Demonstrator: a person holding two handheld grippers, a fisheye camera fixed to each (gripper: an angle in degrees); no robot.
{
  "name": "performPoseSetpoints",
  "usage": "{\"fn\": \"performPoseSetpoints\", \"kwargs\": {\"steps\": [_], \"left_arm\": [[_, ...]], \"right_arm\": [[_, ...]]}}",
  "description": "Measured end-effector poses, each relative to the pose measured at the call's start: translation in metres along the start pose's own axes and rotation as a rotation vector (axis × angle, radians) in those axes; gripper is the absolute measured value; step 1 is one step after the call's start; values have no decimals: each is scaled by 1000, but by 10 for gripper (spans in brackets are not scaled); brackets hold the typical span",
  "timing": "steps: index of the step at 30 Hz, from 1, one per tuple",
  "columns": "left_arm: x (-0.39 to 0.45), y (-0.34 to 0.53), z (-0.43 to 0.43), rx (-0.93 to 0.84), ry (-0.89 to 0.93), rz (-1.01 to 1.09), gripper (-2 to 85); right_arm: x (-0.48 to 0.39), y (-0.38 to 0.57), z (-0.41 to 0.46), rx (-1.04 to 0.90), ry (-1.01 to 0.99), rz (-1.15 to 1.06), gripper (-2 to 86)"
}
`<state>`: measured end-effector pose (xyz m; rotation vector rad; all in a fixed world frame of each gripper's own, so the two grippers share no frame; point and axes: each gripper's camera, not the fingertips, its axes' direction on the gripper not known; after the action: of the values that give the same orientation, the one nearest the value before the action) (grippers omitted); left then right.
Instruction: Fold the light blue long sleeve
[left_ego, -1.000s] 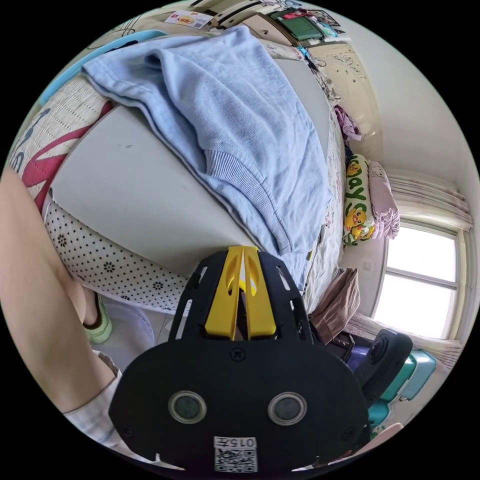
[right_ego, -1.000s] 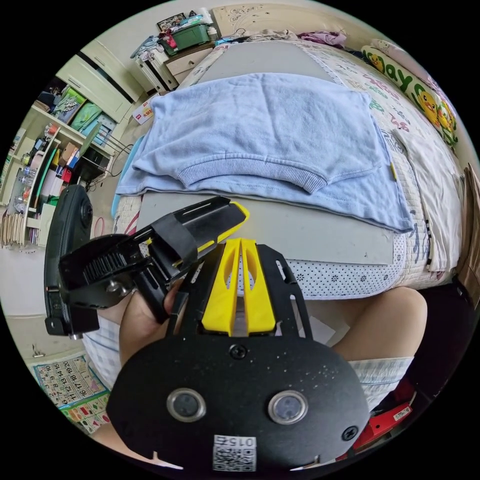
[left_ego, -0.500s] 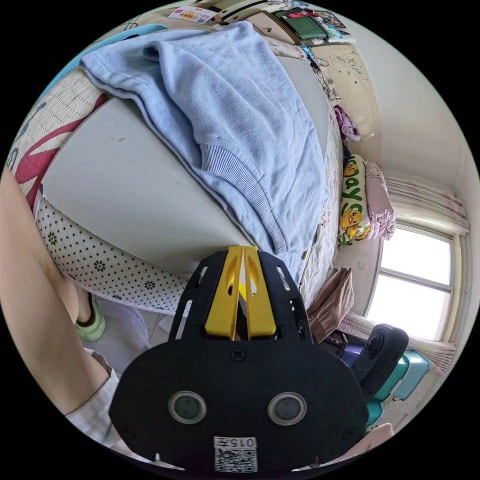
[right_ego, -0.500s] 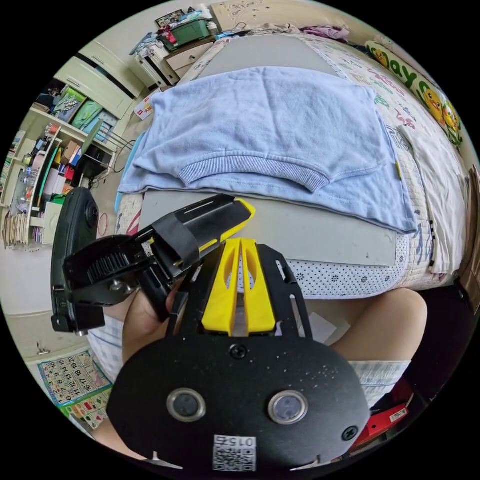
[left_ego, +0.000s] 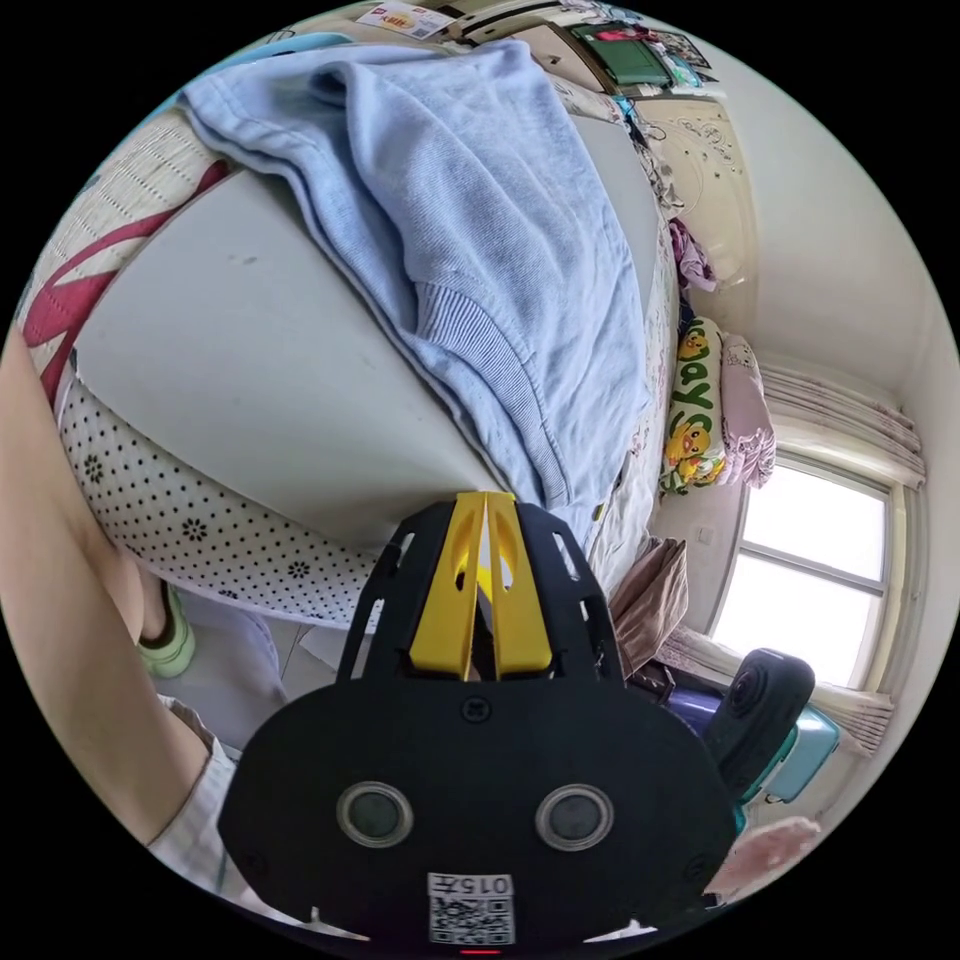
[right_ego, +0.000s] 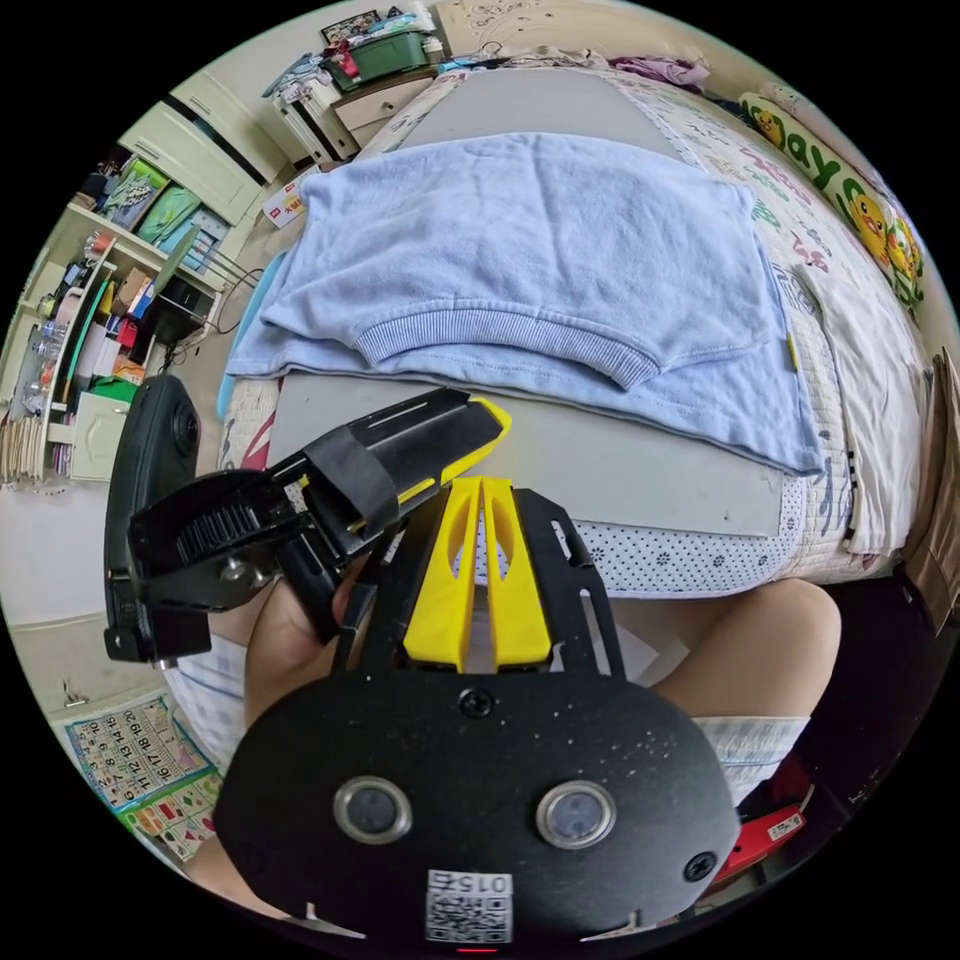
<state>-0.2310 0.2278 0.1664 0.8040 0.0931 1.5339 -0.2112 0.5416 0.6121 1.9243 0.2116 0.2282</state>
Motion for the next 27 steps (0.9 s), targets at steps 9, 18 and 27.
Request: {"fn": "performPoseSetpoints", "kwargs": {"steps": [9, 18, 27], "left_arm": [[-5, 24, -5, 53, 13, 19, -6], [13, 49, -7, 92, -18, 142, -9], [84, 123, -74, 361, -49, 683, -5]], "right_arm": [[-4, -3, -40, 39, 15, -43, -6], [27, 6, -90, 181, -172, -11, -6], [86, 34, -206, 598, -420, 24, -10]]}}
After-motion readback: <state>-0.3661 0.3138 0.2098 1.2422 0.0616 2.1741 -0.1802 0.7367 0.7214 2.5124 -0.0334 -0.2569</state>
